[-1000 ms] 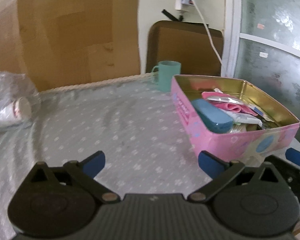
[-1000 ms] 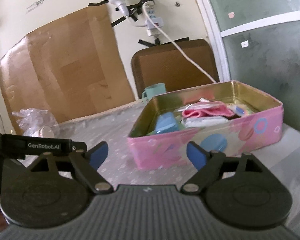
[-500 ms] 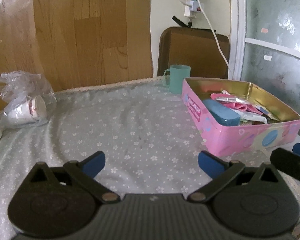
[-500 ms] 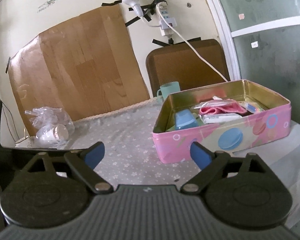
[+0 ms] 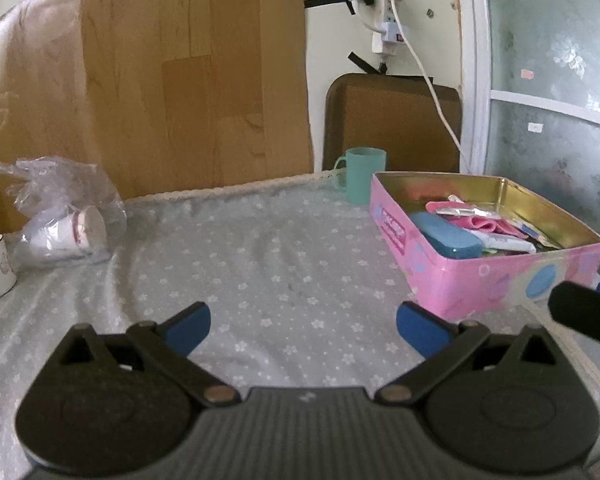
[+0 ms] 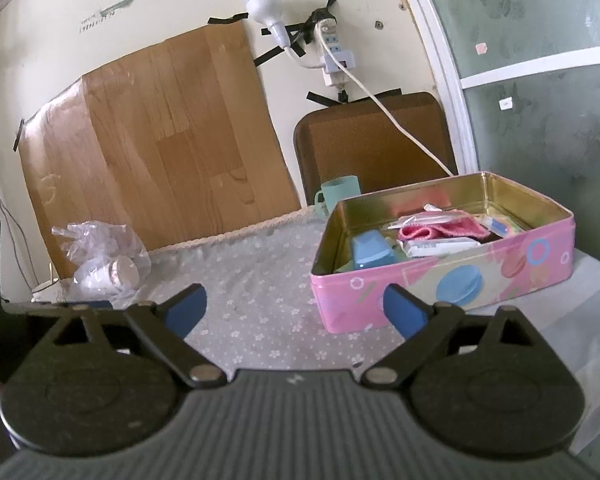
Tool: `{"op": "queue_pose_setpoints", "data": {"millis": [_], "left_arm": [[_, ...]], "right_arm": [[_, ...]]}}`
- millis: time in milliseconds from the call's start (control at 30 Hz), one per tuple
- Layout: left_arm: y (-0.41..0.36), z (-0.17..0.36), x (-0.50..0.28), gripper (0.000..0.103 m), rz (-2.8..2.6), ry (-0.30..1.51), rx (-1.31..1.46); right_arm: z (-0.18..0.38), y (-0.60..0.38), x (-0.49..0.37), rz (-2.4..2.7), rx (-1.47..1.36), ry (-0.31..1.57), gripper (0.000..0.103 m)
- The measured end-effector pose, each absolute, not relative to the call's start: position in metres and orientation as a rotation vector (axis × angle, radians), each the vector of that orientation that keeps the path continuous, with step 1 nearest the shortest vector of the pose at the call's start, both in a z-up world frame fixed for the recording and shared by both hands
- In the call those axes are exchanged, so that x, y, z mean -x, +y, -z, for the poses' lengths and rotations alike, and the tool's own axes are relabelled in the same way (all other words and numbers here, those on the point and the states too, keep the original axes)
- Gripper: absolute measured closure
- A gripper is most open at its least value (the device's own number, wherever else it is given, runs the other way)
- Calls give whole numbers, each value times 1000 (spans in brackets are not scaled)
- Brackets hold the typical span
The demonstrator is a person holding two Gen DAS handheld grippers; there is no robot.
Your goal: Organize soft objects
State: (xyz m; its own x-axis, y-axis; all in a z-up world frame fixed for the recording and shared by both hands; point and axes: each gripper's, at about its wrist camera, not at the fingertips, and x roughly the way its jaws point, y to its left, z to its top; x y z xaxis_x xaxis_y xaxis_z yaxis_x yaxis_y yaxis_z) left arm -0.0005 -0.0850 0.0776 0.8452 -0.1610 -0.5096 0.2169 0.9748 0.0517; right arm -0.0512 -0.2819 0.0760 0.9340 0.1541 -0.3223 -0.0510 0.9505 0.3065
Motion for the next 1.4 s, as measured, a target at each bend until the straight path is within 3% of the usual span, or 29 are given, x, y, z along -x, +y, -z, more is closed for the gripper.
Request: {"op": "queue_pose_setpoints", "data": {"millis": [1400], "left_arm": [[-110, -54, 20, 0, 234, 682, -246]], "right_arm": [[-66, -293, 67, -18, -398, 353, 3]]}}
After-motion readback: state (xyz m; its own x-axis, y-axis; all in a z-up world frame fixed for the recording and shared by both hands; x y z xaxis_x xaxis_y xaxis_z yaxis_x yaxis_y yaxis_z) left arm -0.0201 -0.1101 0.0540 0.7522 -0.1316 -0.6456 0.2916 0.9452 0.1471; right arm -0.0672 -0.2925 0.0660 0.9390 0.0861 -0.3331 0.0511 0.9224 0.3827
